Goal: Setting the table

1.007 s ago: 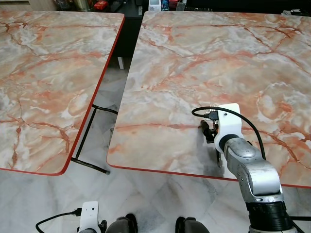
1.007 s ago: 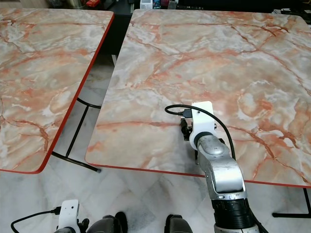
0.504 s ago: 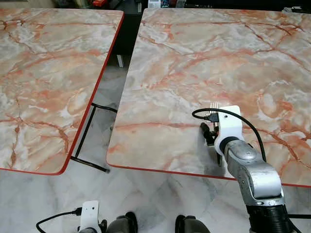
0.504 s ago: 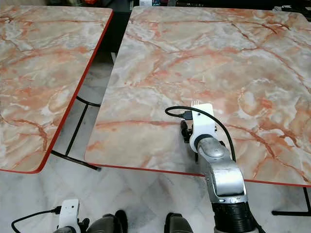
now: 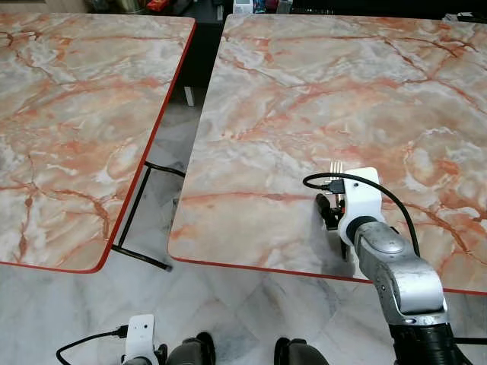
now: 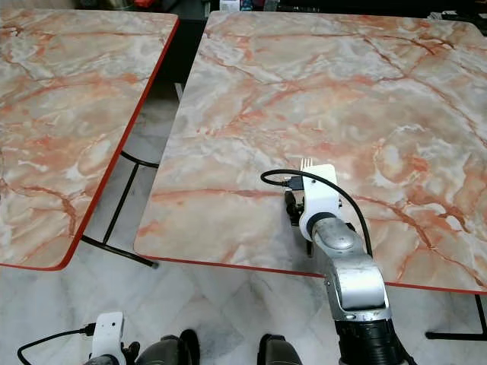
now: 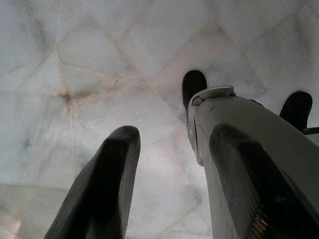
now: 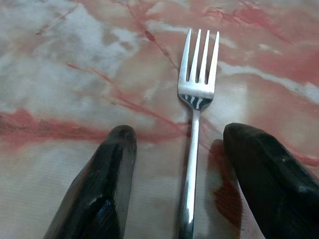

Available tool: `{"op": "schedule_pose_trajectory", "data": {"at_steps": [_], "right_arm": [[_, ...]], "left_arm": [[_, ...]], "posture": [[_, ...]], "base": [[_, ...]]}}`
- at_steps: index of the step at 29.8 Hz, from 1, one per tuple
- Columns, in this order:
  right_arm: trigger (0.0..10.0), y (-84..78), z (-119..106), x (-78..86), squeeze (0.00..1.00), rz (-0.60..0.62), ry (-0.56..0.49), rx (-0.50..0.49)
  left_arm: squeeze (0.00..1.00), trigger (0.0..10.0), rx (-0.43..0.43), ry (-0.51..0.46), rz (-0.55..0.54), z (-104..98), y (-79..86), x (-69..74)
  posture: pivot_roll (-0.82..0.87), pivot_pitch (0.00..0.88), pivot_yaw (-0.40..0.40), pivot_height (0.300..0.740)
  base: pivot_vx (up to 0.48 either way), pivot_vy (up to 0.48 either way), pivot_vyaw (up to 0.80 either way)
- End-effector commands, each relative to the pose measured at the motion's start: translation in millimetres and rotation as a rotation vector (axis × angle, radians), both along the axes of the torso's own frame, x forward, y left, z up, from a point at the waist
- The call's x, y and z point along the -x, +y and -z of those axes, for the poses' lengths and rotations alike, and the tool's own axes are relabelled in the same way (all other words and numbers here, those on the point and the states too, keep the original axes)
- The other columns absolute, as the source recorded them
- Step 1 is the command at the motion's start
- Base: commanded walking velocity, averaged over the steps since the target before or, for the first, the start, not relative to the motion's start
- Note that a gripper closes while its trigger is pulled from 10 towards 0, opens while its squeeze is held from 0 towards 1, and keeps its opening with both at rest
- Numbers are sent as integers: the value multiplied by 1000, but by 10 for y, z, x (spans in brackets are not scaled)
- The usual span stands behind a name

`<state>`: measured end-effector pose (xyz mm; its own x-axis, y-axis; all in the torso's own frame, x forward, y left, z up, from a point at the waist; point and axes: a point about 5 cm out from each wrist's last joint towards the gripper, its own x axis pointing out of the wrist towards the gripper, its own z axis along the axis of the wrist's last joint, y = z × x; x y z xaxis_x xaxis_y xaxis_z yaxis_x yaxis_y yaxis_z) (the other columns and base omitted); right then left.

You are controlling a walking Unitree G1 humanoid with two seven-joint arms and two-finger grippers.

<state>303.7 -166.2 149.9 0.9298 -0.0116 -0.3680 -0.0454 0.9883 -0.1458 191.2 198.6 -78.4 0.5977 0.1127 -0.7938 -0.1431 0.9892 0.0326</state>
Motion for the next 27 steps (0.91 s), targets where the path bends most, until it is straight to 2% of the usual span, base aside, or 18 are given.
{"op": "schedule_pose_trajectory", "data": {"at_steps": [1, 15, 19, 27], "right_arm": [[10000, -53, 80, 25, 0, 17, 43, 5], [10000, -49, 103, 5, 0, 27, 46, -24], [10000, -53, 131, 5, 0, 57, 55, -77], [10000, -43, 137, -7, 0, 62, 56, -96]], "left_arm": [[0, 10000, 12, 62, -17, 91, -11, 176], [0, 10000, 20, 78, -20, 124, -41, 244], [0, 10000, 19, 94, -19, 151, -26, 315], [0, 10000, 19, 89, -19, 146, -19, 306]], "posture": [[-75, 239, -15, 711], [-76, 250, -15, 711], [-71, 261, -4, 711], [-68, 265, 1, 711]], "base": [[0, 0, 0], [0, 0, 0], [0, 0, 0], [0, 0, 0]]}}
